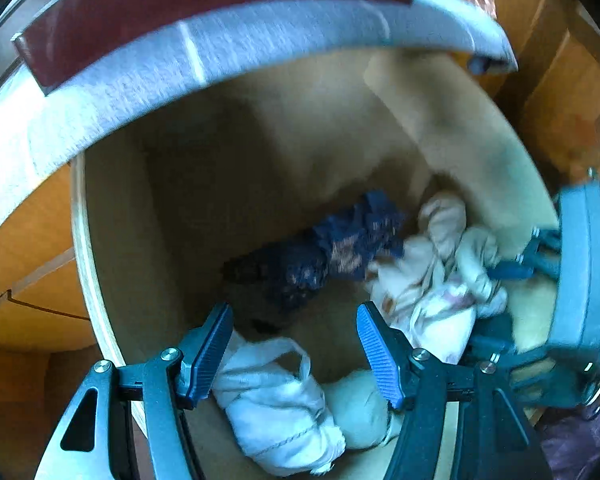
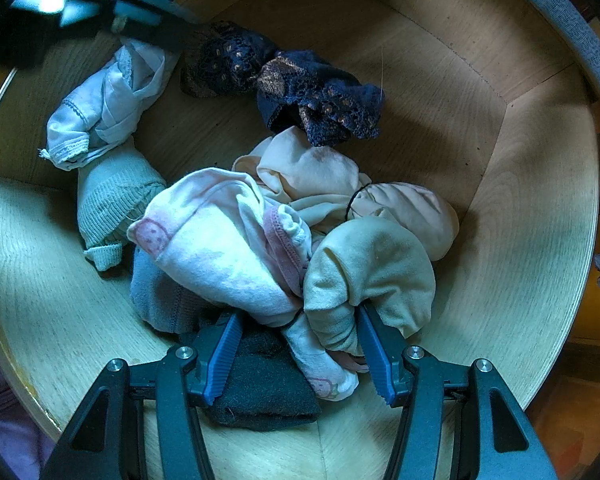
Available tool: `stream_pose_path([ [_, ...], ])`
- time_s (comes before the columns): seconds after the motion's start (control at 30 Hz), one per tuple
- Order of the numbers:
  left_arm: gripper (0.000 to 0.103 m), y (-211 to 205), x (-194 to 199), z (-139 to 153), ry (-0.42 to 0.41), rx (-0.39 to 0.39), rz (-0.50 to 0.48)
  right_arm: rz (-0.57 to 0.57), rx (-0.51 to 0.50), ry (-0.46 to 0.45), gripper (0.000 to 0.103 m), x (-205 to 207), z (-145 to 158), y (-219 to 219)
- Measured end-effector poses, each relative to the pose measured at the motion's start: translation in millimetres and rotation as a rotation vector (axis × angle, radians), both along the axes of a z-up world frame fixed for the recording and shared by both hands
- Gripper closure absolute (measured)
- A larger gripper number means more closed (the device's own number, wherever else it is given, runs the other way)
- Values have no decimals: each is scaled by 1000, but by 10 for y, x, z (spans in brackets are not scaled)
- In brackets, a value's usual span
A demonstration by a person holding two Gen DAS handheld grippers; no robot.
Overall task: Organize soft objects
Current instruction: 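Grasp the navy lace garment in the drawer with the left gripper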
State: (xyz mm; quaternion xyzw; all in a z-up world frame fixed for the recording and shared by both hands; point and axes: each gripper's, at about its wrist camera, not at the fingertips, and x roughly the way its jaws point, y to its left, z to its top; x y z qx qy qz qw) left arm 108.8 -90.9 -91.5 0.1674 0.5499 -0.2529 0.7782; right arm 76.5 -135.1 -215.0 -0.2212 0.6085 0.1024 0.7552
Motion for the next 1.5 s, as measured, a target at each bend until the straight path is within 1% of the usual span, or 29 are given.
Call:
stream_pose_path([
  [0.03, 38, -16, -36, -35, 21, 10, -28, -1, 1, -1, 45, 0, 3, -2],
  [0.1, 38, -41, -128, -56, 19, 38, -80, 0, 0, -1, 45, 4, 5, 0],
  [0.13, 38, -36, -170, -63, 40, 34, -102, -1, 0, -1, 45, -3, 7, 1],
  [0.23, 39, -23, -281, -38, 54, 37, -141, -2, 1, -3, 45, -12, 13, 0],
  [0.3, 39, -8, -358, 1, 85, 9, -174, -3, 1, -3, 45, -8, 16, 0],
  [0.37, 39, -9, -421, 52, 81, 17, -199, -3, 2, -3, 45, -15, 15, -1],
  [0.4, 39, -14, -447, 84, 87, 7, -212, -3, 2, -3, 45, -10, 16, -1],
  [0.47, 38, -61, -470, 130, 83, -2, -210, -3, 2, -4, 45, -12, 16, -1],
  [0.53, 39, -170, -420, 156, 36, 20, -185, -3, 3, -7, 45, -16, 20, -1],
  [0.6, 38, -287, -300, 120, 20, 28, -142, -4, 4, -8, 45, -22, 21, -7],
  [0.63, 39, -312, -248, 105, 4, 42, -136, -4, 4, -10, 45, -21, 23, -7],
  [0.67, 39, -360, -196, 67, -14, 62, -133, -4, 4, -13, 45, -29, 27, -10],
  [0.77, 38, -419, -52, -59, 3, 87, -122, -3, 7, -16, 45, -38, 30, -17],
  [0.87, 38, -452, 23, -159, -21, 129, -108, -3, 7, -16, 45, -52, 32, -21],
  [0.97, 38, -412, 102, -216, 3, 102, -73, -4, 7, -15, 45, -53, 33, -17],
  [1.07, 38, -341, 129, -242, 5, 100, -46, -6, 6, -17, 45, -64, 40, -16],
  [1.13, 39, -290, 159, -261, 13, 85, -23, -6, 3, -13, 45, -61, 40, -8],
  [1.2, 38, -287, 187, -242, 2, 85, -15, -7, 1, -11, 44, -55, 41, -1],
  [1.23, 38, -328, 215, -236, -10, 101, -16, -7, 1, -10, 44, -50, 38, 1],
  [1.3, 39, -370, 232, -235, -5, 117, -49, -9, -3, -6, 44, -37, 25, 7],
  [1.4, 38, -565, 216, -325, -26, 200, -142, -10, -4, -8, 44, -26, 20, 17],
  [1.43, 38, -594, 220, -343, -29, 213, -155, -9, -4, -8, 44, -25, 14, 15],
  [1.5, 39, -619, 273, -400, -9, 221, -151, -9, -4, -8, 44, -21, 9, 17],
])
